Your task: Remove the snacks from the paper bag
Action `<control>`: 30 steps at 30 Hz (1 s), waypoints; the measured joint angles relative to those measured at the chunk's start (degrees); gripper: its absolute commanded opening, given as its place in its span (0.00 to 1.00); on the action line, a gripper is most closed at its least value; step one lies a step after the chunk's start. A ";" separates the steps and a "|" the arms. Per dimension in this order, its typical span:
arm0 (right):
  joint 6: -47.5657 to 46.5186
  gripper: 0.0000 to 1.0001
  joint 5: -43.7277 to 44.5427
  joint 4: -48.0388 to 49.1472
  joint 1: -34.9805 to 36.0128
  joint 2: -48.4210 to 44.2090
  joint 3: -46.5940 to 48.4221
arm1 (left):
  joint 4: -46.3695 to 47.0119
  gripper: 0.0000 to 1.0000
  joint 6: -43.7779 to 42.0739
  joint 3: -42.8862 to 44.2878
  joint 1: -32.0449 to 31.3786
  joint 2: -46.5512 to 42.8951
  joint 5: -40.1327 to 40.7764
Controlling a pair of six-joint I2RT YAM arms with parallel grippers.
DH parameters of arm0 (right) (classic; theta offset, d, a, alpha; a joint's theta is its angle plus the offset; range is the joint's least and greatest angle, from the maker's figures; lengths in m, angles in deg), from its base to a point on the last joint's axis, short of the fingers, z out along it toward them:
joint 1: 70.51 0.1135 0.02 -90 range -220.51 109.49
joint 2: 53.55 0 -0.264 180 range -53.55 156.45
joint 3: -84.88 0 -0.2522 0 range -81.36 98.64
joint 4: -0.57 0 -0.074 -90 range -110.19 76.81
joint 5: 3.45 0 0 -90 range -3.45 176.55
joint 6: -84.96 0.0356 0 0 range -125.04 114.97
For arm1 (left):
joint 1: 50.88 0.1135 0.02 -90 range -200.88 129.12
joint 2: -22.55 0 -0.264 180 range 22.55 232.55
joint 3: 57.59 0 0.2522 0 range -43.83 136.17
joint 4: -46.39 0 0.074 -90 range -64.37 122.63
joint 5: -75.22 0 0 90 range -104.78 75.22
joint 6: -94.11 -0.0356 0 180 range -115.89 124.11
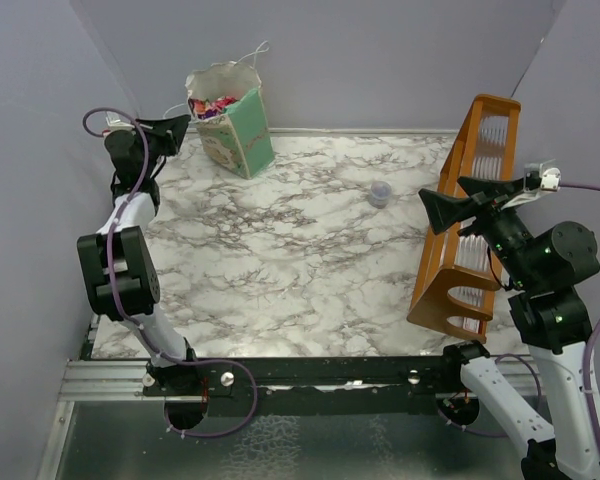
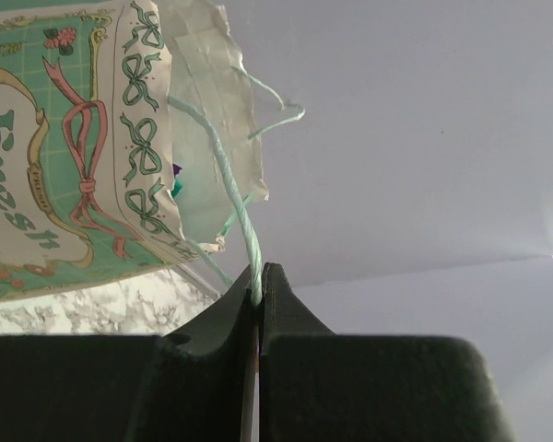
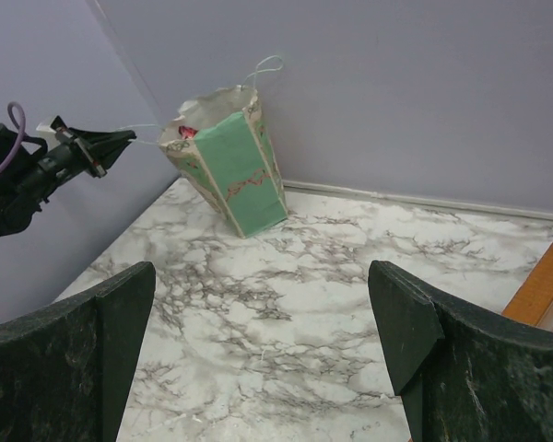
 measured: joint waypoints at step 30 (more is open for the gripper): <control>-4.61 0.98 -6.23 1.97 4.26 3.37 -2.60 | -74.66 0.00 -35.85 -20.94 -0.55 -70.93 11.47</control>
